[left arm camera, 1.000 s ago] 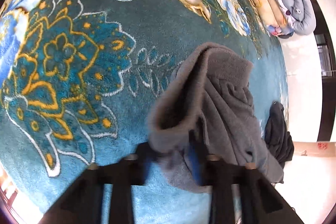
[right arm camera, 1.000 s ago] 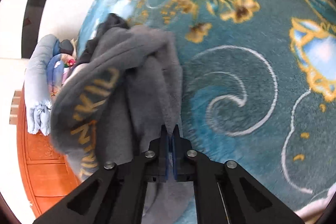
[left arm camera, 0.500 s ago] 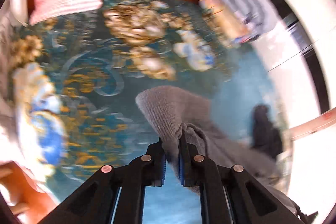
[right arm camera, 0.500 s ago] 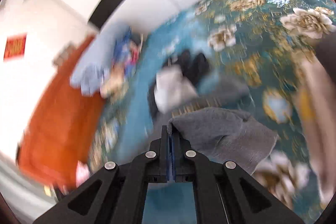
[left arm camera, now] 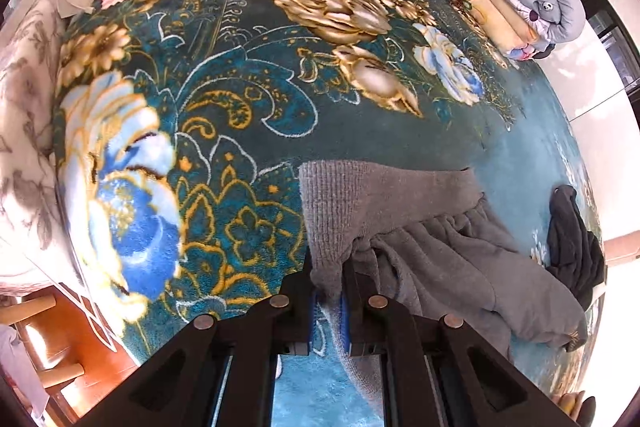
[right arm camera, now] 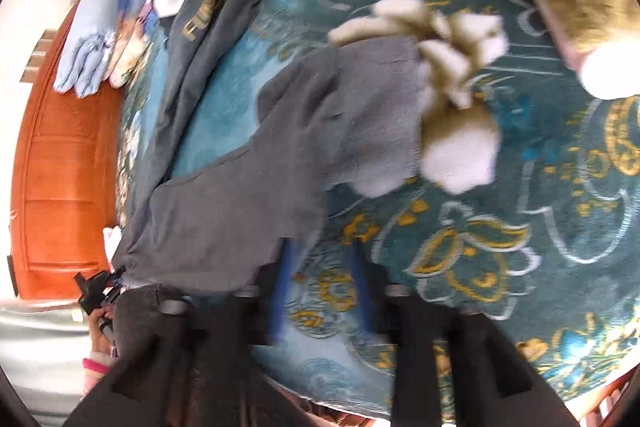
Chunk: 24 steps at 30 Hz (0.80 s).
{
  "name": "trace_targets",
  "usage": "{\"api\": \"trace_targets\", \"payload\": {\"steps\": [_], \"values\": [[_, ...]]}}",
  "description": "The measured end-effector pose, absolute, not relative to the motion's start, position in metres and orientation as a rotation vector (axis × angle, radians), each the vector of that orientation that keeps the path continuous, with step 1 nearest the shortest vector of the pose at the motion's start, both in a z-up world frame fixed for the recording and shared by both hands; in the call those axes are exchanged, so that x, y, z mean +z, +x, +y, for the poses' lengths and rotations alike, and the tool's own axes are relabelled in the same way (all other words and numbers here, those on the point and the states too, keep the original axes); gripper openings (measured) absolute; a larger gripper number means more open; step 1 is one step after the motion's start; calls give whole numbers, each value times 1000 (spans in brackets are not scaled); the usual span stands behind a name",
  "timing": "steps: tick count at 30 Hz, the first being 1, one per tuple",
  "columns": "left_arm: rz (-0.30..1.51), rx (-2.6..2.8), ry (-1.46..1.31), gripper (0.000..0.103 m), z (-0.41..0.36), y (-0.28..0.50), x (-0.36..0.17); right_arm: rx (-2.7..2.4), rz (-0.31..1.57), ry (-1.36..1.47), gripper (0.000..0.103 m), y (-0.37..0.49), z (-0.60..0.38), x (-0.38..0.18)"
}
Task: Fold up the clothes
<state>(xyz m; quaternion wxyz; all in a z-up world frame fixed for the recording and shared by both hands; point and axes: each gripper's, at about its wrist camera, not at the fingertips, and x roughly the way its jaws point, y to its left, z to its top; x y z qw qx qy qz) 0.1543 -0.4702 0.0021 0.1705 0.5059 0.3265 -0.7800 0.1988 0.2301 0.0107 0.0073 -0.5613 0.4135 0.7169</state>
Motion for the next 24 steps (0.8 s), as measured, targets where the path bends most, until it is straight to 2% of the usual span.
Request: {"api": "trace_targets", "payload": {"steps": [3, 9, 12, 16, 17, 18, 21, 24], "values": [[945, -2221, 1430, 9, -471, 154, 3, 2136, 1438, -1614, 38, 210, 251, -7], [958, -2208, 1432, 9, -469, 155, 4, 1946, 1567, -1388, 39, 208, 266, -30], [961, -2205, 1430, 9, -467, 155, 4, 1943, 1507, -1375, 38, 194, 253, -25], [958, -2206, 1433, 9, -466, 155, 3, 1939, 1452, -1402, 26, 172, 230, -24], [961, -2206, 1433, 9, -467, 156, 3, 1932, 1418, -1408, 21, 169, 227, -24], [966, -2206, 1434, 9, -467, 157, 2, 1923, 1373, -1418, 7, 166, 225, -24], [962, -2229, 1423, 9, -467, 159, 5, 1942, 1292, -1405, 4, 164, 228, -14], [916, -2289, 1381, 9, -467, 161, 15, 2052, 1107, -1348, 3, 172, 241, 26]]}}
